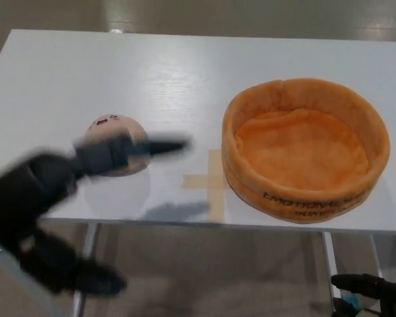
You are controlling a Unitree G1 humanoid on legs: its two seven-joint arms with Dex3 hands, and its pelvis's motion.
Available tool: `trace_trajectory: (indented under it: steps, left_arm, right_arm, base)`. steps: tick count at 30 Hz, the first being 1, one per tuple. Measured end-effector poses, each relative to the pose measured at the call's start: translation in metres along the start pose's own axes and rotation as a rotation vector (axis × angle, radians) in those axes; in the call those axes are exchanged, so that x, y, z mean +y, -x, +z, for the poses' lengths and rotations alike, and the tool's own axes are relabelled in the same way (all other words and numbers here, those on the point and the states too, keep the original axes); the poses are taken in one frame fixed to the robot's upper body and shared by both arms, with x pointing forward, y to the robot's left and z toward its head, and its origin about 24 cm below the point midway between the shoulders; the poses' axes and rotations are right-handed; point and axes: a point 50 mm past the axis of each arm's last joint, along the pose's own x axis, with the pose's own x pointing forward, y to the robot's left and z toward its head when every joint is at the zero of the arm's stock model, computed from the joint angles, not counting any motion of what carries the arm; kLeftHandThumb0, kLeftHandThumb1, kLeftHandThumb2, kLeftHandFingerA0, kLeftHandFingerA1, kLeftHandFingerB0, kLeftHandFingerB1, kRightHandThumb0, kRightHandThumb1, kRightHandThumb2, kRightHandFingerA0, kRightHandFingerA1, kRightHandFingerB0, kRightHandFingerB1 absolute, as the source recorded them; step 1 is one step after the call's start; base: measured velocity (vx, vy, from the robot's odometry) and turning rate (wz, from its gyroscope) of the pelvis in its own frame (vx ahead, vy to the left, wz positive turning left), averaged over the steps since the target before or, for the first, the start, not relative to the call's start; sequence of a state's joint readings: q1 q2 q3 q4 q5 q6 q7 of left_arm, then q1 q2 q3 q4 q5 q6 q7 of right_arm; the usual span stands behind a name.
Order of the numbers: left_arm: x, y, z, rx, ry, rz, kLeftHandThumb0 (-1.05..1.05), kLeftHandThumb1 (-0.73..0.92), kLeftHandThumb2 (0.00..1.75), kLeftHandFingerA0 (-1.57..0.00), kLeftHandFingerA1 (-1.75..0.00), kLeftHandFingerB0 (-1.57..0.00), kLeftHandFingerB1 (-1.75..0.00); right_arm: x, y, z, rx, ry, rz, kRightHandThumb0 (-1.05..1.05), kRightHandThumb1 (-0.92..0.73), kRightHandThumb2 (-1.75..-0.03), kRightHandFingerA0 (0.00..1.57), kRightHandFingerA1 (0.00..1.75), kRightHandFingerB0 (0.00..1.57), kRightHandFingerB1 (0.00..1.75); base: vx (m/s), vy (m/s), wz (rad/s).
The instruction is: Use the left hand to pick up the pink round toy on the left and place it inside the orange plate on the desk.
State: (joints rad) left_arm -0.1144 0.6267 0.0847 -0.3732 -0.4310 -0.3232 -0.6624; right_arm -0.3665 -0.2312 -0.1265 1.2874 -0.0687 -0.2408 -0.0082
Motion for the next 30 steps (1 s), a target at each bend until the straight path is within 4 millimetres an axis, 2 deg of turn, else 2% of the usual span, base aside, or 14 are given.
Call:
trace_trajectory:
  steps: [3, 4, 5, 8, 9, 11, 15, 16, 20, 21, 26, 27, 30]
  left_arm:
    - [0.011, -0.005, -0.009, 0.018, -0.048, 0.057, -0.25, 0.23, 0.58, 0.00, -0.07, 0.00, -0.19]
    - [0.013, -0.006, -0.011, 0.026, -0.054, 0.064, -0.22, 0.39, 0.56, 0.00, 0.00, 0.00, -0.23]
    - [0.014, -0.007, -0.013, 0.035, -0.060, 0.071, -0.30, 0.35, 0.63, 0.00, 0.00, -0.02, -0.17]
    - [0.024, -0.010, -0.026, 0.088, -0.094, 0.101, -0.32, 0.37, 0.61, 0.00, 0.00, 0.00, -0.19]
    - [0.025, -0.011, -0.028, 0.099, -0.102, 0.106, -0.46, 0.33, 0.64, 0.00, 0.00, -0.04, -0.11]
    - [0.029, -0.013, -0.035, 0.131, -0.117, 0.116, -0.51, 0.35, 0.67, 0.00, 0.00, 0.00, -0.11]
    - [0.035, -0.019, -0.050, 0.198, -0.146, 0.129, -0.50, 0.35, 0.67, 0.00, 0.00, -0.04, -0.13]
    - [0.036, -0.019, -0.052, 0.209, -0.150, 0.131, -0.46, 0.35, 0.53, 0.00, 0.00, 0.00, -0.26]
    - [0.039, -0.024, -0.065, 0.269, -0.171, 0.136, -0.48, 0.36, 0.51, 0.00, 0.00, 0.00, -0.27]
    - [0.039, -0.025, -0.070, 0.290, -0.178, 0.137, -0.50, 0.37, 0.71, 0.00, 0.00, -0.03, -0.20]
    - [0.040, -0.032, -0.092, 0.394, -0.209, 0.127, -0.52, 0.38, 0.72, 0.00, 0.00, -0.06, -0.25]
    - [0.040, -0.033, -0.095, 0.410, -0.214, 0.124, -0.54, 0.38, 0.74, 0.00, -0.01, -0.11, -0.27]
    - [0.039, -0.035, -0.112, 0.493, -0.241, 0.107, -0.53, 0.38, 0.74, 0.00, -0.03, -0.11, -0.27]
  right_arm:
    - [0.000, 0.000, 0.000, 0.001, 0.001, -0.001, -0.20, -0.62, -0.58, 0.78, 0.59, 0.69, 0.52]
    - [0.000, 0.000, 0.000, 0.001, 0.001, -0.001, -0.20, -0.62, -0.58, 0.77, 0.59, 0.69, 0.52]
    - [0.000, 0.000, 0.000, 0.000, 0.001, -0.001, -0.20, -0.62, -0.58, 0.77, 0.58, 0.69, 0.52]
    - [0.000, 0.000, 0.000, 0.000, 0.000, 0.000, -0.21, -0.61, -0.57, 0.79, 0.59, 0.70, 0.52]
    - [0.000, 0.000, 0.000, 0.000, 0.000, 0.000, -0.20, -0.61, -0.57, 0.77, 0.56, 0.69, 0.51]
    - [0.000, 0.000, 0.000, -0.001, 0.001, 0.000, -0.20, -0.61, -0.58, 0.77, 0.57, 0.70, 0.52]
    - [0.000, 0.000, 0.000, -0.001, 0.001, 0.000, -0.20, -0.61, -0.58, 0.79, 0.58, 0.69, 0.52]
    - [0.000, 0.000, 0.000, -0.001, 0.001, 0.000, -0.21, -0.61, -0.58, 0.79, 0.58, 0.68, 0.51]
    - [0.000, 0.000, 0.000, -0.001, 0.001, 0.000, -0.20, -0.61, -0.58, 0.78, 0.58, 0.69, 0.51]
    - [0.000, 0.000, 0.000, -0.001, 0.001, 0.000, -0.21, -0.61, -0.58, 0.76, 0.57, 0.69, 0.51]
    - [0.000, 0.000, 0.000, -0.001, 0.001, 0.000, -0.21, -0.60, -0.57, 0.77, 0.57, 0.69, 0.51]
    - [0.000, 0.000, 0.001, -0.001, 0.001, 0.000, -0.20, -0.62, -0.58, 0.77, 0.57, 0.70, 0.52]
    - [0.000, 0.000, 0.001, -0.001, 0.001, 0.000, -0.21, -0.62, -0.58, 0.78, 0.56, 0.69, 0.51]
  base:
    - [0.00, 0.000, 0.00]
    - [0.00, 0.000, 0.00]
    - [0.00, 0.000, 0.00]
    - [0.00, 0.000, 0.00]
    - [0.00, 0.000, 0.00]
    - [0.00, 0.000, 0.00]
    - [0.00, 0.000, 0.00]
    - [0.00, 0.000, 0.00]
    - [0.00, 0.000, 0.00]
    - [0.00, 0.000, 0.00]
    - [0.00, 0.000, 0.00]
    - [0.00, 0.000, 0.00]
    - [0.00, 0.000, 0.00]
